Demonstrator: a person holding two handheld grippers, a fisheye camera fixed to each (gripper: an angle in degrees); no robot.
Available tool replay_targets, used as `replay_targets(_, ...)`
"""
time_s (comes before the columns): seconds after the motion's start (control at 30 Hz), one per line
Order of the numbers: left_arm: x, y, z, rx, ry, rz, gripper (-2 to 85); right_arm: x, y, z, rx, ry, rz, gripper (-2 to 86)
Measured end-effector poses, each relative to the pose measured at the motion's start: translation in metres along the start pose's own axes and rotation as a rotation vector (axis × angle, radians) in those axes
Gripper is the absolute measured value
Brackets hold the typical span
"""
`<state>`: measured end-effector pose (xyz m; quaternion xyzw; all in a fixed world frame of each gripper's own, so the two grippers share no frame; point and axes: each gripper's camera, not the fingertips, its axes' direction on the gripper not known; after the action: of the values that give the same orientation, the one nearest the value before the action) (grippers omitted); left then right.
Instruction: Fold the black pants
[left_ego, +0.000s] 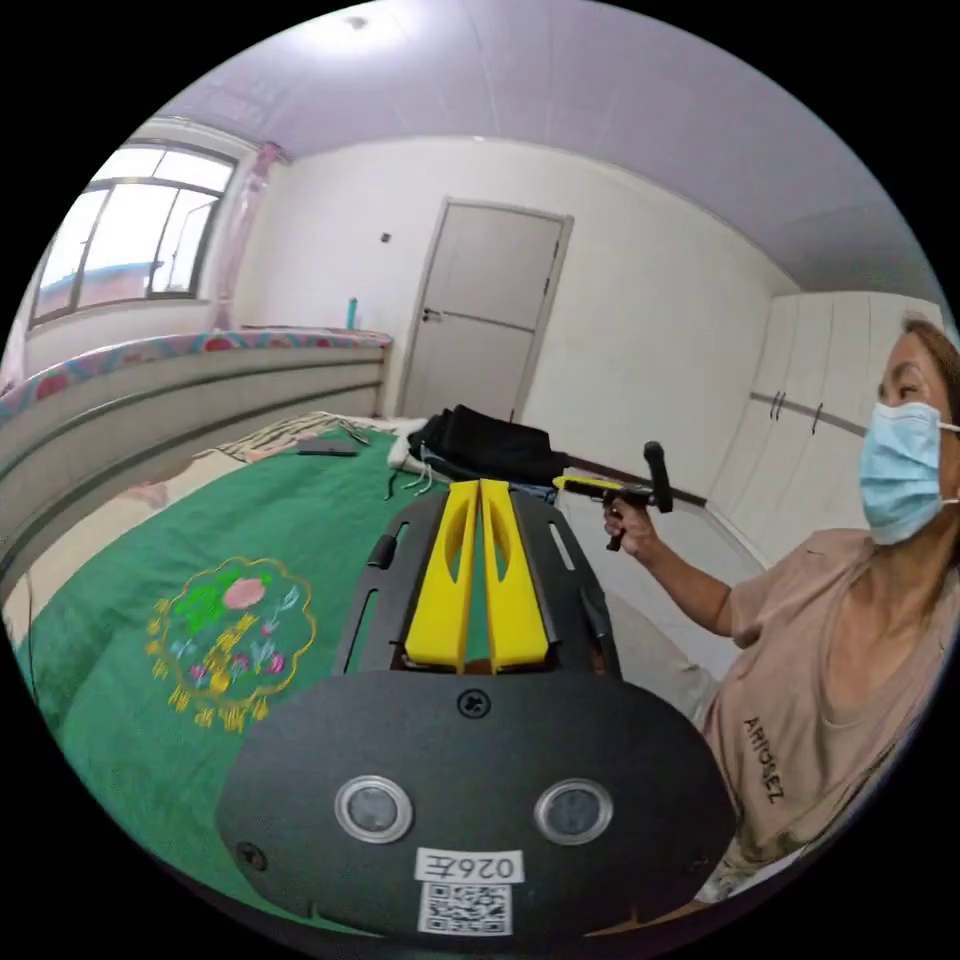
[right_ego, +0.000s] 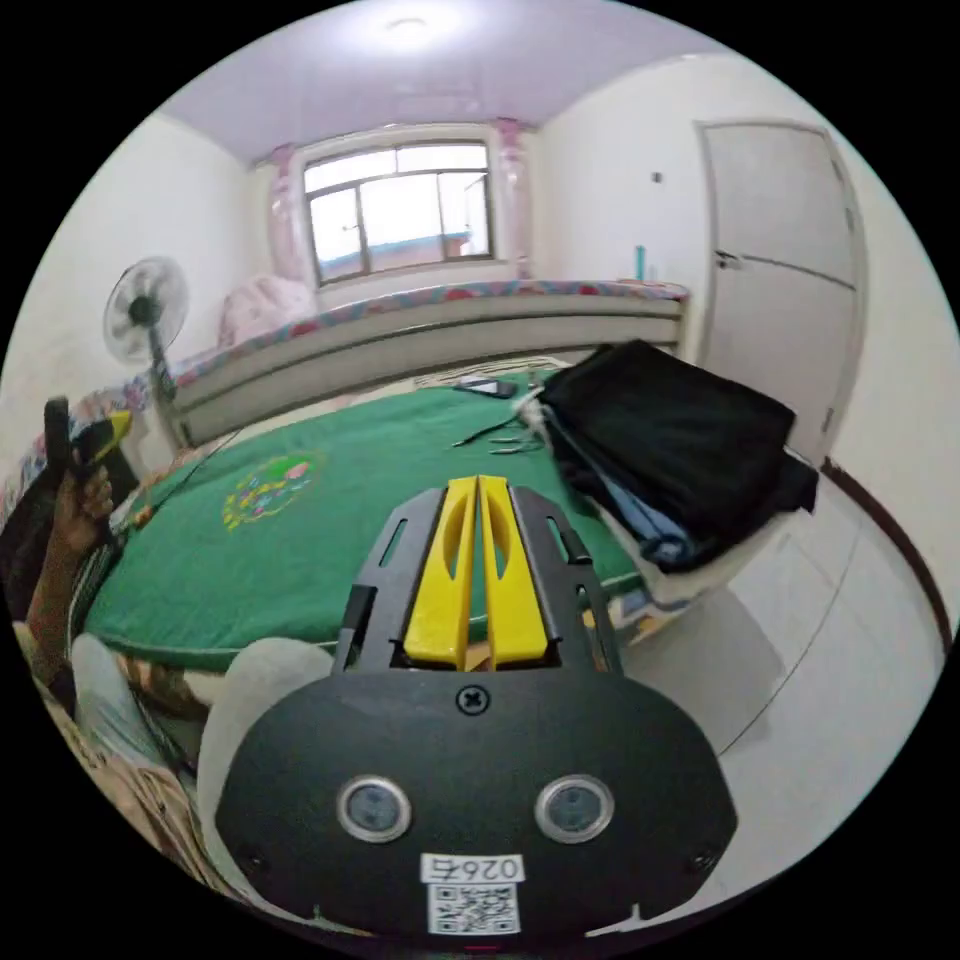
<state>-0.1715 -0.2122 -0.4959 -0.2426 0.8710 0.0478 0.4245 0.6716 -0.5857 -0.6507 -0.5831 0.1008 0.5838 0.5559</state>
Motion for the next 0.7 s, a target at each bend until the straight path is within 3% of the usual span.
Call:
replay_targets(0.07, -0.024, -0.014, 0.104, -0.123, 0.032, 0.072, 10.0, 0.058, -0.011, -0.008, 0.055, 0.038, 0.123, 0.7)
replay_targets(0.17, -0.055, -0.029, 0.228, -0.271, 0.067, 0.119, 13.1, 0.133, -0.036, -0.015, 0.115, 0.11, 0.212, 4.5)
replay_targets(0.3, -0.094, -0.043, 0.35, -0.29, 0.132, 0.108, 14.9, 0.208, -0.083, -0.012, 0.124, 0.184, 0.242, 9.2)
replay_targets(0.43, -0.136, -0.053, 0.459, -0.211, 0.116, 0.063, 30.8, 0.25, -0.123, -0.002, 0.105, 0.244, 0.214, 12.6)
replay_targets(0.53, -0.162, -0.059, 0.52, -0.212, 0.07, 0.069, 28.9, 0.271, -0.148, 0.011, 0.04, 0.26, 0.195, 14.5)
replay_targets(0.7, -0.209, -0.048, 0.605, -0.474, 0.008, -0.082, 21.3, 0.273, -0.162, 0.015, 0.071, 0.353, 0.113, 10.0)
